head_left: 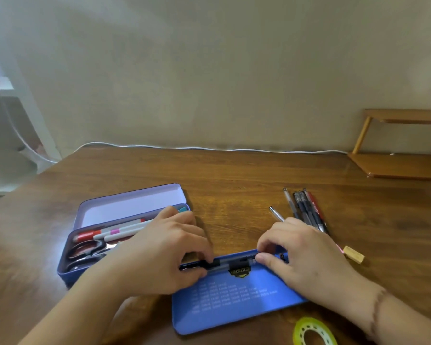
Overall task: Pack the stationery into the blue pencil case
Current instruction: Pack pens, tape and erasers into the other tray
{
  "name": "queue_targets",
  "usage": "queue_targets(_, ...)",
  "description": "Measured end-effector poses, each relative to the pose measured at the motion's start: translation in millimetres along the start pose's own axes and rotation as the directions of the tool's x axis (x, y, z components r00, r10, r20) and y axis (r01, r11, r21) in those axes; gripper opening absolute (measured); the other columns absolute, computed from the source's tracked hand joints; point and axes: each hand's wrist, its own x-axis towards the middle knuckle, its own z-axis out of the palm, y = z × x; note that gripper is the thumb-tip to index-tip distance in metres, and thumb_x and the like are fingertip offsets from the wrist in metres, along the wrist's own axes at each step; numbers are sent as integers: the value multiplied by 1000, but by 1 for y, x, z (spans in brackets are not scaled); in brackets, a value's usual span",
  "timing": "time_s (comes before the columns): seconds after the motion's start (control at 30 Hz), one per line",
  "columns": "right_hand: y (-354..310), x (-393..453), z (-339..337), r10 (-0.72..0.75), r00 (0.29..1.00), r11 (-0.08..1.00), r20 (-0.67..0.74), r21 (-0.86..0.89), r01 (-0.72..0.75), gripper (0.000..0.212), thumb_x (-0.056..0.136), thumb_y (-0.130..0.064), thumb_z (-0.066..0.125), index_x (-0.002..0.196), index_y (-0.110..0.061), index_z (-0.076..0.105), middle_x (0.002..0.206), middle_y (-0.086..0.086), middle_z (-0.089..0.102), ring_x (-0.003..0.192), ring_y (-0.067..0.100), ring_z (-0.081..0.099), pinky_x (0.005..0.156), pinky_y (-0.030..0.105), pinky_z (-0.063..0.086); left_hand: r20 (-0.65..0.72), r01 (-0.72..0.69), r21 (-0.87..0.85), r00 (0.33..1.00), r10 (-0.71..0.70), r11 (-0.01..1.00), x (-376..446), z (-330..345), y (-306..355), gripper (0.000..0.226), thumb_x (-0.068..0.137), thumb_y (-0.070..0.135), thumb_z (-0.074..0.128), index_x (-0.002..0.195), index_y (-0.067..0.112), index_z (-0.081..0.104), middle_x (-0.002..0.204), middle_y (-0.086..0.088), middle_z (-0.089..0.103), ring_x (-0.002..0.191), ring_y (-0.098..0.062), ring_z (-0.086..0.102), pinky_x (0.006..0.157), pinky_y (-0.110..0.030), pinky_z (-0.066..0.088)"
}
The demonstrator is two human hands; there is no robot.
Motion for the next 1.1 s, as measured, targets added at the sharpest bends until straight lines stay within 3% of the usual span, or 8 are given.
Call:
queue_targets(0.2,31,3,-24,251,968,959,-22,-128,-252,6,87,-39,60,90,-40,65,88,-21,59,91,4,56,68,27,47,-8,8,28,1000,-8,1000,2,1,3,16,78,50,65,93,42,65,88,29,61,89,2,47,80,-32,44)
queue_targets(0.43,36,-2,-40,384,904,911,186,-235,-339,28,81,-46,65,108,-44,64,97,-23,57,86,1,53,59,19,41,1,8,15,1000,-8,1000,1,-1,4,18,78,50,62,94,42,63,84,32,49,88,0,48,79,-32,44)
queue_targets(0.67,24,4,-34,480,875,848,64,-288,-444,20,79,-54,66,90,-38,69,79,-20,59,76,3,55,52,21,42,-189,33,-45,981,-41,998,4,3,7,7,88,40,62,94,39,64,90,21,63,87,-3,49,77,-36,43)
queue_targets(0.8,25,0,-37,377,898,865,-229,-259,-429,9,78,-44,64,75,-36,61,75,-17,57,75,10,52,51,23,38,-442,55,-113,892,-99,992,9,9,11,35,88,39,65,120,27,65,120,13,62,111,-12,52,93,-39,45)
queue_targets(0.9,8,-7,-37,64,955,995,-290,-58,-84,10,82,-32,67,81,-36,58,79,-16,57,73,5,52,52,22,40,-473,59,9,880,-48,998,13,11,19,51,92,50,58,138,29,50,140,12,52,125,-19,43,103,-40,36)
queue_targets(0.97,-11,-13,-33,-62,946,972,-318,196,130,6,84,-30,70,87,-34,66,79,-17,62,70,3,59,57,12,43,-472,46,89,881,1,995,16,11,24,43,97,50,52,134,30,54,129,15,60,116,-17,48,97,-42,36)
queue_targets(1.03,-23,-17,-33,-13,894,846,-449,471,249,16,78,-36,76,92,-30,71,78,-11,68,64,4,63,57,6,44,-507,-12,64,861,43,998,18,12,28,27,99,43,51,116,29,67,101,16,69,94,-12,55,83,-42,39)
queue_targets(1.1,-32,-17,-35,120,905,490,-409,817,304,43,66,-42,85,105,-29,71,79,-1,72,62,8,66,59,14,52,-563,-59,-107,827,-11,993,18,14,33,21,98,37,55,99,25,72,80,16,68,75,-1,51,73,-37,40)
